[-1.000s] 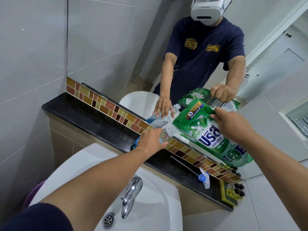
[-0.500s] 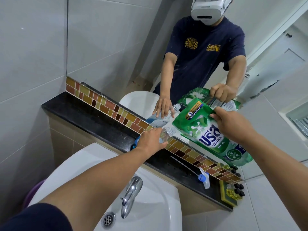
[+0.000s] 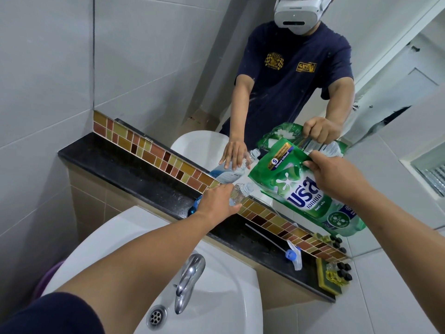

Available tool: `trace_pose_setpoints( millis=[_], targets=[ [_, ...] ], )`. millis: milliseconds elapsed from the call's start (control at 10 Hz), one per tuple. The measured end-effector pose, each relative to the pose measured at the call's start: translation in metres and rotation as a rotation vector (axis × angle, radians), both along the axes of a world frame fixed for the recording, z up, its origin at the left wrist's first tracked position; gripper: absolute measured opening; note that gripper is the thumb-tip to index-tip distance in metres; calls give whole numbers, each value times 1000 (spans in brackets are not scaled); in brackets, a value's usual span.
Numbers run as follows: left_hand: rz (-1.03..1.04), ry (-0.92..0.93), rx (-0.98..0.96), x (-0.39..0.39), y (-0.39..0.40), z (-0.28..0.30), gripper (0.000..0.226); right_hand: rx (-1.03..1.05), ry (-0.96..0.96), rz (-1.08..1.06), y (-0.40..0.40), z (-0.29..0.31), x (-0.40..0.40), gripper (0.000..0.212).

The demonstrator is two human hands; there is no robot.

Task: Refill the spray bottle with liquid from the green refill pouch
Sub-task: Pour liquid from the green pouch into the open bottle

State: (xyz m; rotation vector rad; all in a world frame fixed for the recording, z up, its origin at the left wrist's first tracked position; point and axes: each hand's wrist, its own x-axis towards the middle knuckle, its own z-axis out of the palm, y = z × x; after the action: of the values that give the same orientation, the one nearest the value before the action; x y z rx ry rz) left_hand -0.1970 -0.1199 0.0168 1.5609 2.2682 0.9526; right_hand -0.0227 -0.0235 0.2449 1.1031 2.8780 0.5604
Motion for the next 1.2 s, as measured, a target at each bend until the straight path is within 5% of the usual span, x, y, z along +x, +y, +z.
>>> trace_pose_setpoints(
  millis=[1200],
  targets=[
    [2,5,19,-3,-1,-2,63,2,-8,-22,-4,8,0,35]
  ],
)
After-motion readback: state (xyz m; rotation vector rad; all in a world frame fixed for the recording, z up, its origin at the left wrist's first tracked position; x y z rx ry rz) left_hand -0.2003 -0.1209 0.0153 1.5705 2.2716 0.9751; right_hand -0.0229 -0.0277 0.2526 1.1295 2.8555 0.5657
